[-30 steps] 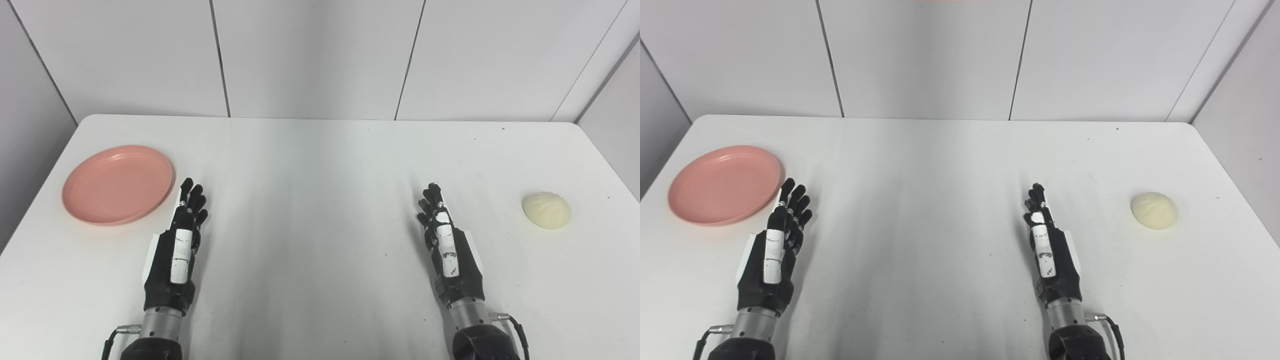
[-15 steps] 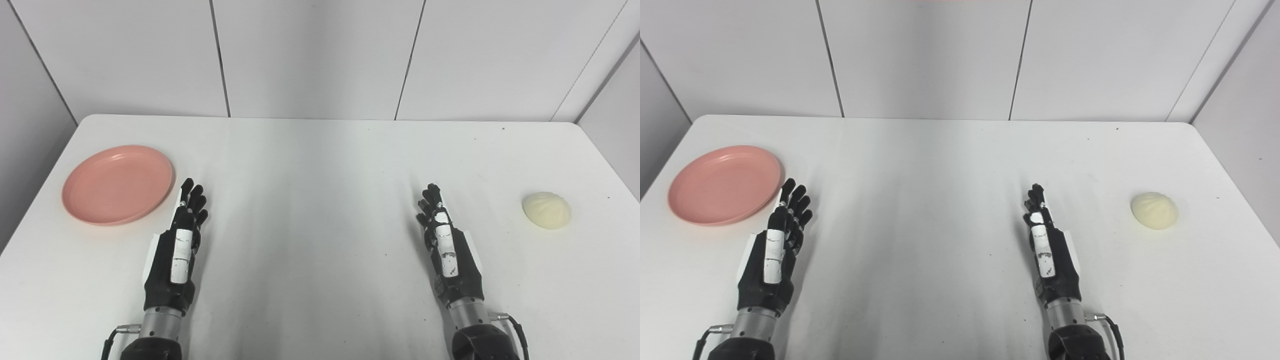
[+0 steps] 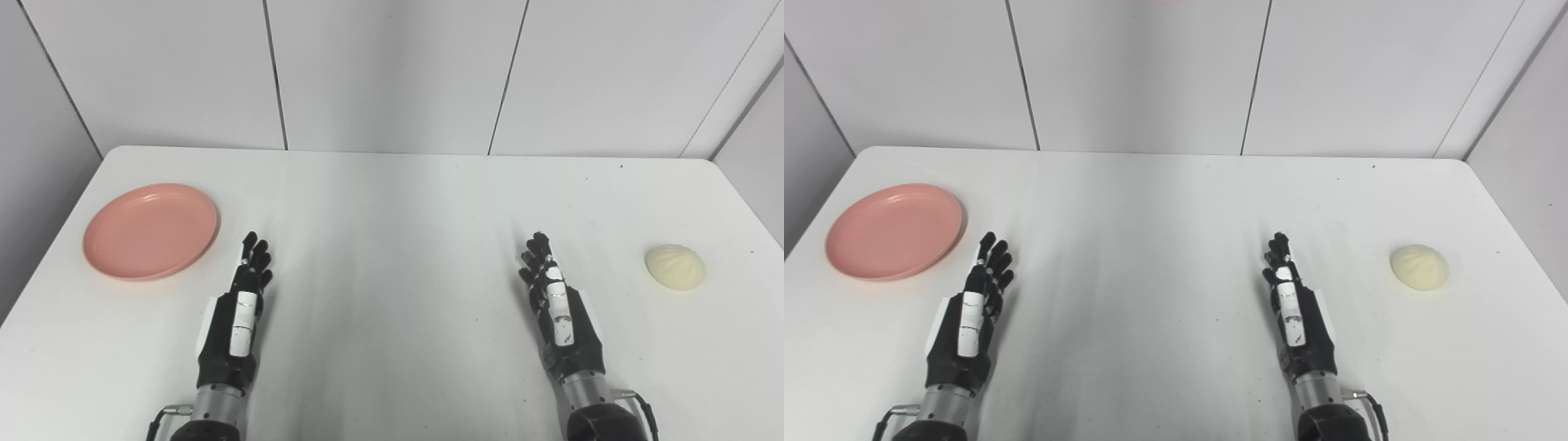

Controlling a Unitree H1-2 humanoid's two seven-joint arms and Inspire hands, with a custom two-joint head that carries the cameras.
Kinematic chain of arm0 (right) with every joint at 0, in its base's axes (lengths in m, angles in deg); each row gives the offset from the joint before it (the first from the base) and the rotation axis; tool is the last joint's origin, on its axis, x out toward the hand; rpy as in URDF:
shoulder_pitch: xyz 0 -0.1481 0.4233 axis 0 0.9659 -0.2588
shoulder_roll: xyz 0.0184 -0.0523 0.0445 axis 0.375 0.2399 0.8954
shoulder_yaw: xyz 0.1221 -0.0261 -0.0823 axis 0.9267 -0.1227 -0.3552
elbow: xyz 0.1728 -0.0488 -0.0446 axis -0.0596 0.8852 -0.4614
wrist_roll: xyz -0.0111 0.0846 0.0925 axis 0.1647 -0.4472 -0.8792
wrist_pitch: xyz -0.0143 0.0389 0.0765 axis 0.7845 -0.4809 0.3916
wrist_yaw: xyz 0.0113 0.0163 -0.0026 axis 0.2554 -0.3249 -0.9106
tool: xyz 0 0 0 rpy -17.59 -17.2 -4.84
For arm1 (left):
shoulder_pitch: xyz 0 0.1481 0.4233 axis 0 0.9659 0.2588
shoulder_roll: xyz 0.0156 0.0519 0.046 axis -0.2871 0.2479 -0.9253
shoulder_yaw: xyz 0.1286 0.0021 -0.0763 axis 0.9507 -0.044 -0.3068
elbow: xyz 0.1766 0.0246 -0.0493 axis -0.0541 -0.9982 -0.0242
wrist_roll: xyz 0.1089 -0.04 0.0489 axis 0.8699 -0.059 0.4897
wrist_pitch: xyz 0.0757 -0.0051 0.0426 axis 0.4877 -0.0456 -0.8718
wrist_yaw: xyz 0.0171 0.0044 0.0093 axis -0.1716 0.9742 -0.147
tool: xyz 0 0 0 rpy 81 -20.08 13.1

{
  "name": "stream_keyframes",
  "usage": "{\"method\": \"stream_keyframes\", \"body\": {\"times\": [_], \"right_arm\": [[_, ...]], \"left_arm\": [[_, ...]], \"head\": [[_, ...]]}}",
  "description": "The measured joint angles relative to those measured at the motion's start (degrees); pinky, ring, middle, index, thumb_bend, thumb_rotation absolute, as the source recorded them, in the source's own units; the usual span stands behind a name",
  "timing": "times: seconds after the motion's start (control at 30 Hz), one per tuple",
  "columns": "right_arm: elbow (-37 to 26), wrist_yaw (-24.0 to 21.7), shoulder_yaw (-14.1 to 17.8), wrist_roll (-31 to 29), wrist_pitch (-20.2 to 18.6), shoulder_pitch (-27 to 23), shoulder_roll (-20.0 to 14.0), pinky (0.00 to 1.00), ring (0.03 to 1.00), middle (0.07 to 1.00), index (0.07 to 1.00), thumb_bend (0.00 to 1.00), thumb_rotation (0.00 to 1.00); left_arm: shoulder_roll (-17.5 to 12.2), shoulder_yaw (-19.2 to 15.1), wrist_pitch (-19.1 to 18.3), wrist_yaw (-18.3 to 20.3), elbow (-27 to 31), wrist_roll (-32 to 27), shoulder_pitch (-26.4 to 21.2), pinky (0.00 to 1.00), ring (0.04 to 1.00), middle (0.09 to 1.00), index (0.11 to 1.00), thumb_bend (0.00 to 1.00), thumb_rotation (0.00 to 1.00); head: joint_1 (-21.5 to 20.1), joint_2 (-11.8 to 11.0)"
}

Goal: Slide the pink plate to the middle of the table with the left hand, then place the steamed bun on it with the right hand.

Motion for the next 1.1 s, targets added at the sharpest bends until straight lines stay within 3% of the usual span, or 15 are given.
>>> {"method": "stream_keyframes", "body": {"times": [0.23, 0.6, 0.97, 1.1], "right_arm": [[2.0, -1.5, 0.4, -1.2, 2.4, -1.1, -1.0, 1.0, 1.0, 1.0, 1.0, 0.8, 1.0], [3.8, -3.3, 1.1, -3.4, 4.5, -1.8, -2.2, 1.0, 1.0, 1.0, 1.0, 0.79, 1.0], [3.8, -4.1, 1.1, -3.5, 4.5, -2.0, -2.8, 1.0, 1.0, 1.0, 1.0, 0.8, 1.0], [3.4, -4.0, 1.1, -3.3, 4.4, -2.0, -2.7, 1.0, 1.0, 1.0, 1.0, 0.81, 1.0]], "left_arm": [[1.2, 0.7, 3.1, -0.8, -2.6, 1.7, -0.2, 1.0, 1.0, 1.0, 1.0, 0.77, 0.99], [2.1, 1.1, 7.4, -1.7, -5.0, 4.0, -2.0, 1.0, 1.0, 1.0, 1.0, 0.74, 1.0], [3.1, 1.5, 9.3, -2.4, -5.8, 5.8, -2.5, 1.0, 1.0, 1.0, 1.0, 0.73, 1.0], [2.9, 1.3, 13.8, -3.4, -7.0, 7.4, -3.3, 1.0, 1.0, 1.0, 1.0, 0.75, 1.0]], "head": [[2.2, -2.6], [5.9, -4.4], [6.4, -2.7], [6.3, -2.4]]}}
